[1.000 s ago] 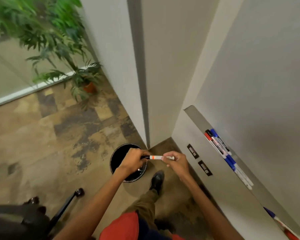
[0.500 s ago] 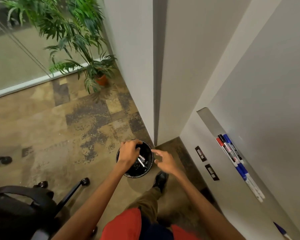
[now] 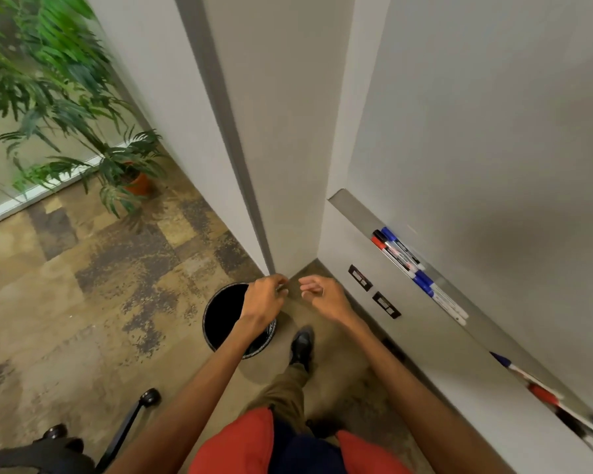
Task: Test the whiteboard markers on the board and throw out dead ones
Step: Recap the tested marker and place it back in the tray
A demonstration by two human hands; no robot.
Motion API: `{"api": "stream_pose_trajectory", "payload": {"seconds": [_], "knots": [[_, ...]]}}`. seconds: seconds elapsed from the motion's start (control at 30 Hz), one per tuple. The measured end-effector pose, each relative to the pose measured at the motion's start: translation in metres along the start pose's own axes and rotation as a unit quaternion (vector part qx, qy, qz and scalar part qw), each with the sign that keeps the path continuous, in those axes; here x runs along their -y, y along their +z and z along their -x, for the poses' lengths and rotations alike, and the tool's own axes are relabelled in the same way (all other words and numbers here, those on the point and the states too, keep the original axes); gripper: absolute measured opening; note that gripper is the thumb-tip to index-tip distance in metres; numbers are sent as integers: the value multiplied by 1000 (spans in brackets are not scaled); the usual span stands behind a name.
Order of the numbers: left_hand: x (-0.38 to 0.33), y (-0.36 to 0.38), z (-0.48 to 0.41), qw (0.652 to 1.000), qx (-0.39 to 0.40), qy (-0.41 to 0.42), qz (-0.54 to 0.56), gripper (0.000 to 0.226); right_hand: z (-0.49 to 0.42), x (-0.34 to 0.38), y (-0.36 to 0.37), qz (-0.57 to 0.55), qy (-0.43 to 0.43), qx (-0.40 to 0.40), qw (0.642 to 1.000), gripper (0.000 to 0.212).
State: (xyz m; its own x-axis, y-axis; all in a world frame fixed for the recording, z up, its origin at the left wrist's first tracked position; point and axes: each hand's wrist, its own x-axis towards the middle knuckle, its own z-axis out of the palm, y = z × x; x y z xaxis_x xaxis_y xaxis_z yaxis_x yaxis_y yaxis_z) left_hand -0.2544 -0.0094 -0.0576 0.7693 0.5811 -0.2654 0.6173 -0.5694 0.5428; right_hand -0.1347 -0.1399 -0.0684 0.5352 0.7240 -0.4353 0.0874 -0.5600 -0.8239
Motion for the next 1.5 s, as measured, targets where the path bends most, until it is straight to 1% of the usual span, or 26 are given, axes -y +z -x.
{"api": "stream_pose_trajectory", "payload": {"seconds": [0.13, 0.23, 0.37, 0.47, 0.6, 0.67, 0.8, 0.9, 1.0, 1.1, 1.17, 1.27, 1.43, 1.5], "knots": [[-26, 14, 4, 999, 15, 35, -10, 27, 26, -11, -19, -26, -6, -62, 998, 30], [-46, 28, 9, 997, 33, 68, -12, 27, 48, -28, -36, -57, 10, -98, 994, 27], [-74, 53, 21, 991, 57, 115, -25, 27, 84, -54, -58, -78, 33, -173, 981, 22], [-101, 79, 37, 983, 70, 163, -36, 26, 116, -78, -75, -86, 49, -237, 967, 20], [-139, 112, 60, 971, 60, 231, -24, 18, 158, -110, -106, -93, 80, -311, 942, 20], [-158, 127, 65, 962, 60, 265, -17, 16, 178, -126, -127, -93, 103, -346, 928, 22], [-209, 156, 63, 939, 82, 332, -24, 15, 214, -161, -172, -85, 141, -408, 898, 17], [-248, 180, 57, 918, 103, 377, -60, 23, 234, -181, -199, -74, 186, -411, 890, 23], [-283, 200, 51, 899, 130, 407, -96, 32, 247, -197, -216, -58, 205, -413, 886, 24], [-304, 218, 44, 872, 161, 437, -149, 42, 247, -209, -224, -32, 229, -402, 886, 24], [-311, 230, 42, 851, 177, 455, -191, 38, 243, -216, -224, -7, 247, -391, 887, 24], [-316, 245, 39, 830, 194, 473, -222, 29, 237, -224, -219, 16, 255, -389, 885, 20], [-317, 261, 35, 824, 179, 481, -239, 26, 228, -229, -210, 20, 264, -394, 880, 22], [-320, 265, 31, 821, 182, 486, -236, 23, 226, -229, -206, 14, 266, -408, 873, 22]]}}
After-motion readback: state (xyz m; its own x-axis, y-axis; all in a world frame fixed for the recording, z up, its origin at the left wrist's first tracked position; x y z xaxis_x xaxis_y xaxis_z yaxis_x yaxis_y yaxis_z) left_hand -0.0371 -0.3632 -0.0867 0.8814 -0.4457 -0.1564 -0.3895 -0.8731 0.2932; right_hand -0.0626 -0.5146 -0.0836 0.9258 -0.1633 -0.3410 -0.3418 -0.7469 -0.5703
